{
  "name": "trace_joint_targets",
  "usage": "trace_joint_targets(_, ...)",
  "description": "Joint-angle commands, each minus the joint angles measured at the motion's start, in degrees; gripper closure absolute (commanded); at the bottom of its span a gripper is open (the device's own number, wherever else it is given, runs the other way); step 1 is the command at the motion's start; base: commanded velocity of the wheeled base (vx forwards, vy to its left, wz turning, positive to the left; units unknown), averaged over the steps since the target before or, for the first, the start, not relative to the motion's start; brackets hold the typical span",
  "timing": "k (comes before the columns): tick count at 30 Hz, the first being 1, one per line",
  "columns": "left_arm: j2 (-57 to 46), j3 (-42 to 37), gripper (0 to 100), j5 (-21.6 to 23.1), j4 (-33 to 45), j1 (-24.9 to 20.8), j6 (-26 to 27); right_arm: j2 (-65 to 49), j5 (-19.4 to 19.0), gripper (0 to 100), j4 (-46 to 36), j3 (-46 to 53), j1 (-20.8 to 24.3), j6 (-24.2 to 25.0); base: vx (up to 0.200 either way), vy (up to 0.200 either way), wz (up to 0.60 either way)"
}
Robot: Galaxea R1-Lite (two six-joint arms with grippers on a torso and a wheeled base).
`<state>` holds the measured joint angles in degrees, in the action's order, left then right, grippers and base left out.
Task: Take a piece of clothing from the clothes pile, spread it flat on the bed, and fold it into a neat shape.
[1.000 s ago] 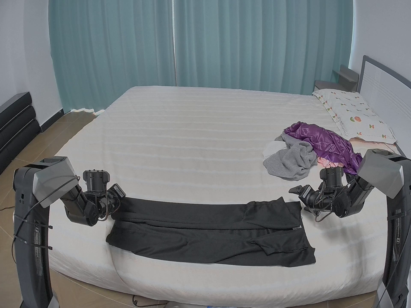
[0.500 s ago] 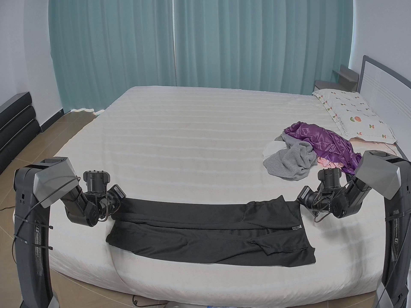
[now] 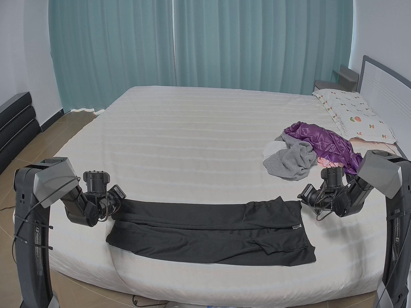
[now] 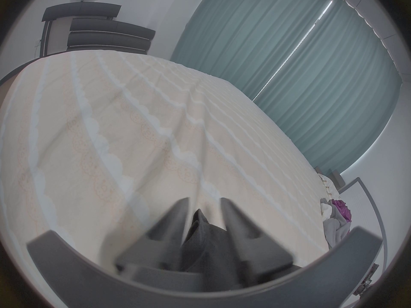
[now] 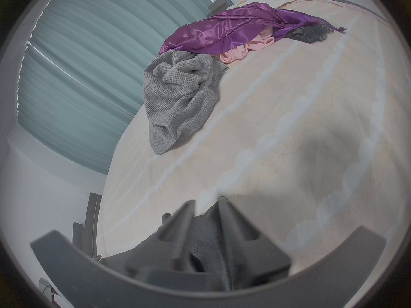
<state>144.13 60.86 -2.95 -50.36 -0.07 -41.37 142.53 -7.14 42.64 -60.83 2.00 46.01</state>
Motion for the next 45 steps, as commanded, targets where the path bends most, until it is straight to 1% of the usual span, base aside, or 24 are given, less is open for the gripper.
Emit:
trace_joint_targets(1,-0.16,-0.12,0,0.05,0.0,0.07,-0.02,-0.59,-0.24,0,0.16,0.54,-0.07,0.22,0.0,0.0,0.0)
trace_joint_targets(3,-0.34,-0.12,0,0.05,0.0,0.07,-0.11,-1.2,-0.24,0,0.16,0.8,-0.15,0.49,0.0,0.0,0.0)
trace_joint_targets(6,-3.42,-2.85,0,-0.04,-0.35,1.3,-1.34,-7.18,-0.77,0,0.25,5.81,-0.77,3.91,0.0,0.0,0.0)
trace_joint_targets(7,-3.68,-3.02,0,0.05,-0.35,1.39,-1.43,-7.53,-0.85,0,0.25,6.08,-0.77,4.09,0.0,0.0,0.0)
trace_joint_targets(9,-9.66,-10.14,0,1.02,-1.94,2.01,-3.63,-13.42,-1.91,0,1.3,12.84,-0.68,6.38,0.0,0.0,0.0)
trace_joint_targets(10,-10.36,-11.29,0,1.28,-2.55,2.01,-3.71,-14.12,-2.08,0,1.65,13.9,-0.51,6.46,0.0,0.0,0.0)
trace_joint_targets(13,-13.96,-19.37,0,3.04,-6.15,1.83,-3.8,-17.82,-2.61,0,6.31,21.9,0.11,6.55,0.0,0.0,0.0)
trace_joint_targets(14,-14.05,-19.72,0,3.13,-6.24,1.74,-3.8,-17.99,-2.61,0,6.58,22.33,0.11,6.55,0.0,0.0,0.0)
trace_joint_targets(15,-15.37,-23.94,0,3.74,-8.44,1.48,-4.06,-19.49,-2.61,0,10.36,27.17,0.64,6.9,0.0,0.0,0.0)
trace_joint_targets(16,-16.07,-25.87,0,3.83,-9.58,1.22,-4.5,-20.19,-2.61,0,12.55,29.81,1.08,7.25,0.0,0.0,0.0)
trace_joint_targets(19,-17.48,-29.92,0,3.92,-11.34,0.07,-6.88,-21.51,-2.52,0,18.7,36.31,2.75,9.01,0.0,0.0,0.0)
trace_joint_targets(21,-18.18,-32.47,0,4.0,-11.87,-0.63,-8.11,-21.68,-2.52,0,22.13,40.18,3.98,9.89,-0.2,0.0,0.0)
trace_joint_targets(22,-18.18,-32.47,0,4.0,-11.87,-0.63,-8.11,-21.68,-2.52,0,22.13,40.18,3.98,9.89,-0.2,0.0,0.0)
trace_joint_targets(23,-18.36,-34.4,0,4.09,-12.39,-1.51,-8.99,-21.42,-2.44,0,24.95,42.81,4.94,10.86,-0.2,0.0,0.0)
trace_joint_targets(26,-18.62,-37.3,0,4.09,-14.06,-3.09,-9.43,-20.45,-2.52,0,29.16,45.36,5.12,13.23,-0.2,0.0,0.0)
trace_joint_targets(31,-17.74,-39.41,0,4.09,-15.03,-4.76,-9.25,-16.85,-3.05,0,32.15,47.38,4.68,15.43,-0.2,0.0,0.0)
trace_joint_targets(35,-14.67,-38.97,0,3.04,-15.82,-5.46,-8.46,-14.39,-3.14,0,35.14,47.74,5.12,15.43,0.0,0.0,0.0)
trace_joint_targets(38,-13.26,-38.62,0,1.98,-18.2,-5.9,-8.11,-13.86,-3.14,0,36.99,48.53,5.21,15.43,0.0,0.0,0.0)
trace_joint_targets(41,-11.68,-37.12,0,1.1,-20.57,-5.9,-8.11,-13.42,-3.14,0,37.87,48.7,5.3,15.43,0.0,0.0,0.0)
trace_joint_targets(45,-9.04,-31.94,0,-0.83,-19.6,-5.9,-8.02,-13.42,-3.14,0,37.95,48.7,5.3,15.43,0.0,0.0,0.0)
